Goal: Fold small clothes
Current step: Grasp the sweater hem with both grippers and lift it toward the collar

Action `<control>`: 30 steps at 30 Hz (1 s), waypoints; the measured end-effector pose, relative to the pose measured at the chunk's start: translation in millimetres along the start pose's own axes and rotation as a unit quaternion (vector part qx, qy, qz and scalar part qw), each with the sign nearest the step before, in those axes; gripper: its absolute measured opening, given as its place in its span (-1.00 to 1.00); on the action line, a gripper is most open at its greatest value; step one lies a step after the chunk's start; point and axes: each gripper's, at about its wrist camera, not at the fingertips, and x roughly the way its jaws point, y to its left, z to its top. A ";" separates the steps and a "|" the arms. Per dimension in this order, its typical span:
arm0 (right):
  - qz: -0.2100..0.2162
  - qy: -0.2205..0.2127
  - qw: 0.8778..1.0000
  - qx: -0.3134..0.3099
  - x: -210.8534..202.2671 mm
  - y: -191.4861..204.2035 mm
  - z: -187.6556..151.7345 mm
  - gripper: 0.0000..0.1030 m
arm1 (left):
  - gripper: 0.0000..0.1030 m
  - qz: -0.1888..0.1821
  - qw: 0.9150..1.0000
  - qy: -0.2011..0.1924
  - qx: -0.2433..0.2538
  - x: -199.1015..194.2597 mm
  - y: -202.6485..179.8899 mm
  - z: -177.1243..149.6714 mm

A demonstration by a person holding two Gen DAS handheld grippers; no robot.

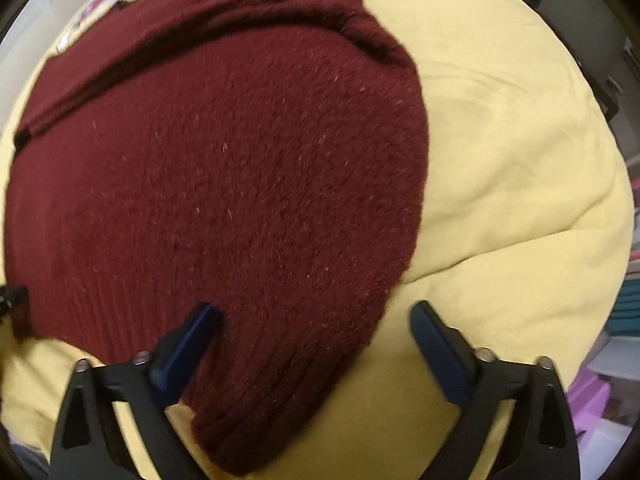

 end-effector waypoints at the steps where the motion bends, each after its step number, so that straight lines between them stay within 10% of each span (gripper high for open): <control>1: 0.001 0.009 1.000 -0.005 2.2 3.2 -0.4 0.39 | 0.30 0.000 1.000 0.000 0.002 0.0 -2.1 2.1; 4: 0.062 0.041 0.997 0.008 9.5 7.2 -3.5 -0.51 | -0.28 -0.015 1.000 -0.004 0.002 -3.2 -4.4 4.8; 6: 0.082 0.043 0.996 0.010 8.4 7.6 -3.7 -0.67 | -0.80 -0.043 0.999 0.000 -0.006 -5.2 -3.8 6.9; 19: 0.118 -0.069 0.990 0.016 -72.0 -3.8 39.4 -0.77 | -0.83 -0.082 0.993 -0.080 -0.006 -68.9 -21.1 54.4; 30: 0.134 -0.177 0.975 0.032 -126.2 9.8 145.6 -0.77 | -0.83 -0.074 0.981 -0.178 -0.019 -136.1 -22.8 141.8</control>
